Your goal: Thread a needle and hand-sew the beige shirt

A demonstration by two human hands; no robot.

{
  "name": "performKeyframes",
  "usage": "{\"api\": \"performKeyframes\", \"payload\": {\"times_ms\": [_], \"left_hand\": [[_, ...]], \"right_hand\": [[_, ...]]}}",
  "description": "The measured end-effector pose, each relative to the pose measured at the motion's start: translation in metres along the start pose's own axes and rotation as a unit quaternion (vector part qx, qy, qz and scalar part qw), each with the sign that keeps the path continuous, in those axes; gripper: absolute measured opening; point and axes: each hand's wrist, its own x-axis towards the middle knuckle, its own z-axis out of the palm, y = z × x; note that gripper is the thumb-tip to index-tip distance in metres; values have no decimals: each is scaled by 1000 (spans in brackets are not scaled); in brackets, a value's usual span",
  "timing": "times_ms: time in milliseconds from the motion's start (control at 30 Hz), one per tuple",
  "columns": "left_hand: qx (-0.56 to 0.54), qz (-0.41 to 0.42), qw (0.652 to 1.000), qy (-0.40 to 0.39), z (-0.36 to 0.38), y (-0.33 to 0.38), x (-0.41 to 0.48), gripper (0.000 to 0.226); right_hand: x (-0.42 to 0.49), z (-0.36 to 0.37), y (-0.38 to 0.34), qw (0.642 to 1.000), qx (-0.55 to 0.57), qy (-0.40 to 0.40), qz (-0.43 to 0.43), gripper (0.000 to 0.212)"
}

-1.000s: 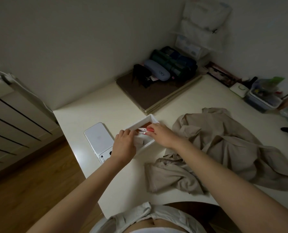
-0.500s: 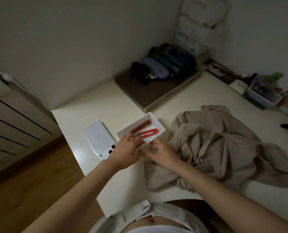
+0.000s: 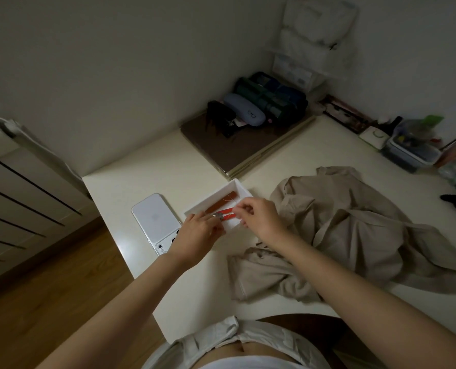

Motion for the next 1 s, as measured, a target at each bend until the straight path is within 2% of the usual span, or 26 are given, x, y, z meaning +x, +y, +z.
{"api": "performKeyframes", "payload": {"times_ms": [200,267,333,467,533,600,700,767,1000], "left_hand": [[-20,-46,997,63,-2,0,4,17],[12,-64,996,64,-1,0,5,21],[44,-70,995,46,0,2,5,26],[93,-28,995,-9,-1,6,0,37],[102,-6,995,-9,1,9,-2,25],[107,-8,994,-1,2,12,-2,18],[126,-29,991,-12,2,14,0,23],[137,-44,989,-25,2,15,2,28],[175,-74,980,-60,1,28,17,29]], "right_hand": [[20,-6,-17,993,-32,42,-107,14],[22,-9,-10,986,-119,-1,-120,21],[20,-12,2,964,-230,-60,-120,30],[8,-18,26,923,-351,-119,-106,45],[2,-20,34,915,-364,-138,-110,49],[-1,-22,38,922,-345,-133,-115,48],[-2,-27,40,936,-315,-99,-121,38],[-3,-30,40,930,-332,-96,-125,35],[-7,-50,34,906,-376,-156,-114,43]]}}
